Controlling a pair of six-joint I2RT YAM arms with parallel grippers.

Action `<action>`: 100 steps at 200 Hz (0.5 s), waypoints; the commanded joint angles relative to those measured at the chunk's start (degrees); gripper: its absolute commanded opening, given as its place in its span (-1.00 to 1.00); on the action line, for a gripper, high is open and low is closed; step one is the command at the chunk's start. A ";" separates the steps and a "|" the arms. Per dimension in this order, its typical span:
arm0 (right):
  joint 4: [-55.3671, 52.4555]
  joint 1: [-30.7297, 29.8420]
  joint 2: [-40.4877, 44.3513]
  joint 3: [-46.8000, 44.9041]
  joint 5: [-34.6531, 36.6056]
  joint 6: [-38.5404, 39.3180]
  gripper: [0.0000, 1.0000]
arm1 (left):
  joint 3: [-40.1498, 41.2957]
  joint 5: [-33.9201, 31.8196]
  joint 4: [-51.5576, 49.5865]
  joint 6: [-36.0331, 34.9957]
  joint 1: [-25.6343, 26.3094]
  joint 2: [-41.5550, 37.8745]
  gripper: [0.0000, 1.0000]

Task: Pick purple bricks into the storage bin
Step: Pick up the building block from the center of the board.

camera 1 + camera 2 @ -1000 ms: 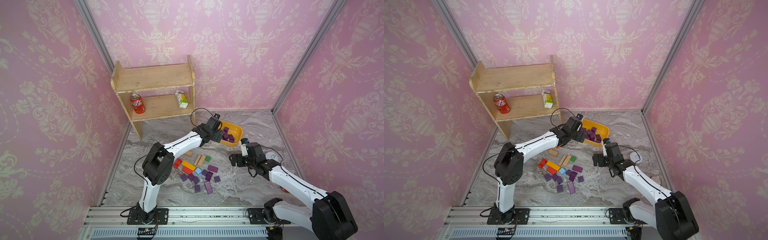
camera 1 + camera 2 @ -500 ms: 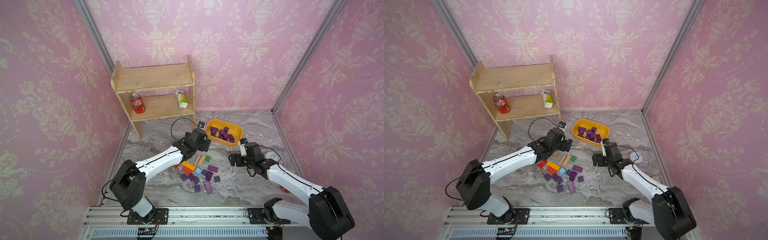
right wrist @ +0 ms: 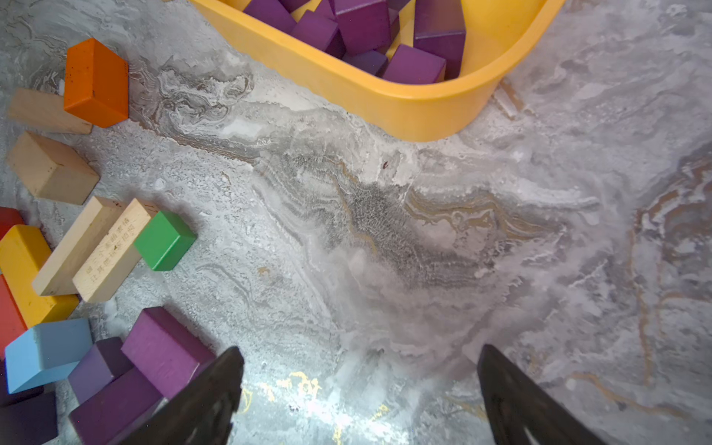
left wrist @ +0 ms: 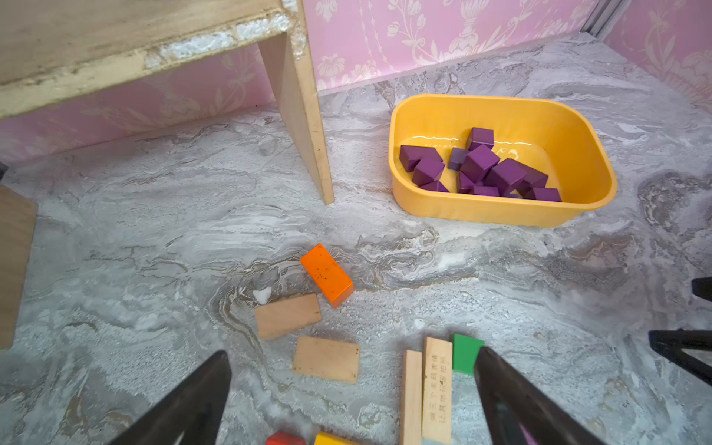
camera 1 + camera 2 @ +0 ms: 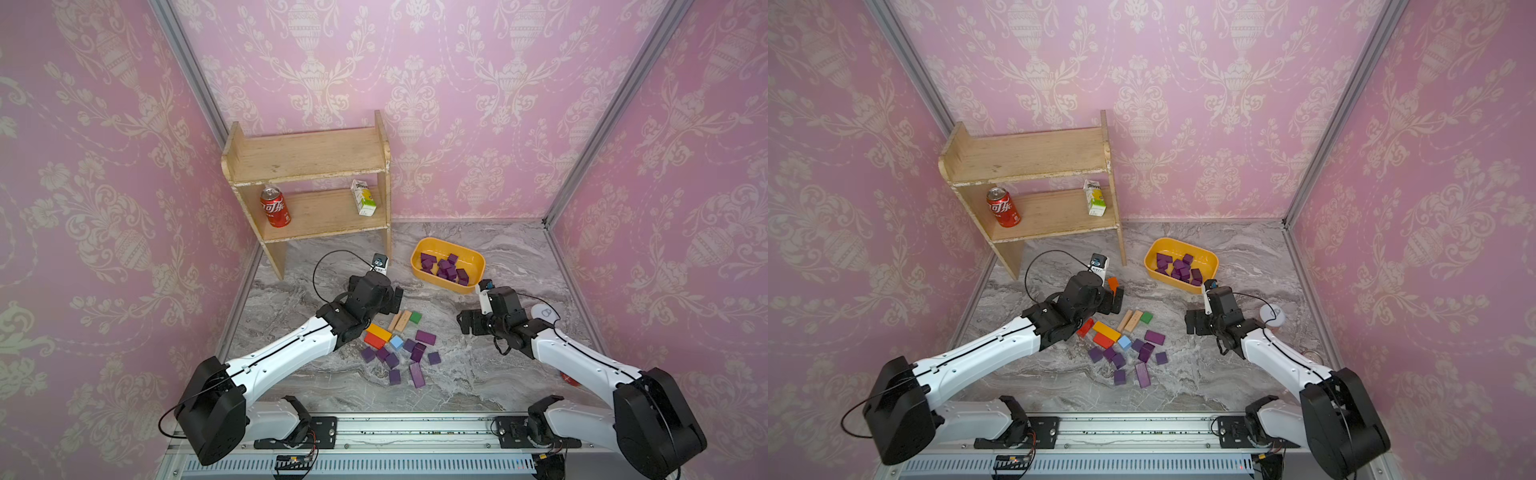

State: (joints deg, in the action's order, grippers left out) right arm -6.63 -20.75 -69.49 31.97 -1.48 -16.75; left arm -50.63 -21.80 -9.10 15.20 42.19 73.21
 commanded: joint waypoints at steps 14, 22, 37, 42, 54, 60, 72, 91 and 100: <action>0.51 -0.08 -1.63 0.19 0.16 -1.11 0.91 | 2.69 -5.13 -2.29 2.31 0.13 -3.22 0.98; 0.60 -0.07 -2.10 0.21 -0.17 -1.09 0.91 | 3.11 -5.71 -2.21 2.47 0.08 -3.48 0.99; 0.92 -0.07 -2.62 0.35 -0.78 -1.09 0.90 | 3.43 -5.92 -1.88 2.51 0.17 -3.61 0.98; 1.00 -0.08 -2.74 0.32 -0.80 -1.13 0.90 | 3.51 -5.90 -1.77 2.48 0.13 -3.60 0.98; 0.95 -0.07 -2.94 0.45 -0.65 -1.09 0.90 | 3.53 -5.88 -1.67 2.31 0.15 -3.28 0.98; 1.01 -0.07 -2.93 0.47 -0.57 -1.09 0.90 | 3.54 -5.88 -1.65 2.33 0.12 -3.01 0.98; 1.03 -0.06 -3.09 0.38 -0.55 -1.10 0.90 | 3.35 -5.88 -1.67 2.18 0.10 -2.63 0.99; 1.04 -0.05 -3.45 0.42 -0.47 -1.09 0.90 | 3.35 -5.88 -1.45 2.18 0.10 -2.32 0.98; 1.09 -0.12 -3.63 0.53 -0.46 -1.09 0.90 | 3.36 -5.88 -1.44 2.13 0.14 -2.51 0.98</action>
State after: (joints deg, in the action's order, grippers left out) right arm -6.24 -20.75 -72.18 31.97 -1.69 -16.78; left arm -47.88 -25.93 -10.04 16.43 42.19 70.59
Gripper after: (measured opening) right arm 0.950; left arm 0.991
